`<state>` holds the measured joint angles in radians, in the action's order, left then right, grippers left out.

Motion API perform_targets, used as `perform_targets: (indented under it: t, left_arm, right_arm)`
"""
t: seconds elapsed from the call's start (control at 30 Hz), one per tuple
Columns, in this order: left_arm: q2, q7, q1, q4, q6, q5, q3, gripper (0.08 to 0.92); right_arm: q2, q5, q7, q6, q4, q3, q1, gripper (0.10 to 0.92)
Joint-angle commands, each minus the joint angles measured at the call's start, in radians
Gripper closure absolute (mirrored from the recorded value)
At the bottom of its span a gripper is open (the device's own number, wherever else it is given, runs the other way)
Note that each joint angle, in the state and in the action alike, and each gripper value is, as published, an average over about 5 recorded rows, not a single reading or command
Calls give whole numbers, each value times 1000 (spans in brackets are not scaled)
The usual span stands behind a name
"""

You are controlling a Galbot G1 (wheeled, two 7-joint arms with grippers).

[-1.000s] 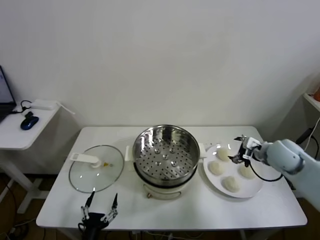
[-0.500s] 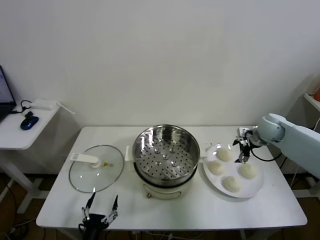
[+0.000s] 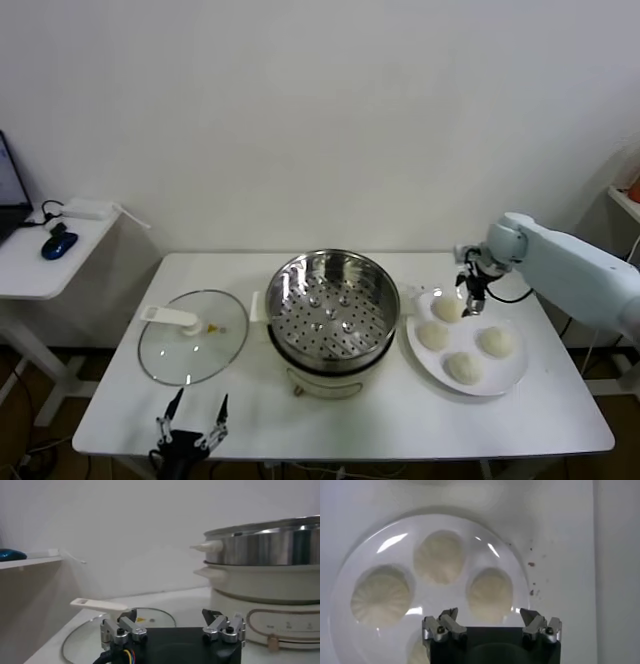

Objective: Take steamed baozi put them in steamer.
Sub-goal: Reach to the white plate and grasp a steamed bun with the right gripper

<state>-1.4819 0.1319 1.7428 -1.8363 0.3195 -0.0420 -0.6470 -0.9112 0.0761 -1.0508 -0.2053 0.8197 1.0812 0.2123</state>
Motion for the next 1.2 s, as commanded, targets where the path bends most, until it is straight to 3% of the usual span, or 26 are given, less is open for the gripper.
perform_targets:
  t: [0.03,0.53,0.83,0.97,1.2]
  left_arm:
    - [2,0,-4,13,-1,0,-7,177]
    - [-2,-3,1,29,10,2,-20,177]
    - [-3,-3,0,32,12,4,-26,177]
    - [-4,-4,4,27,11,6,-27,177]
    - [-2,-4,13,12,10,13,-27,177]
  right_arm:
    - [-103,-45,-23,73,-171,-20,-27,203]
    - [-150,-128,-18,128,-274,-69,-62,206]
    - [-156,-125,-19,137,-265,-74,-61,319]
    - [-105,-65,-29,133,-161,-17,-12,321]
    - [58,122,-51,138,204,321,308,321]
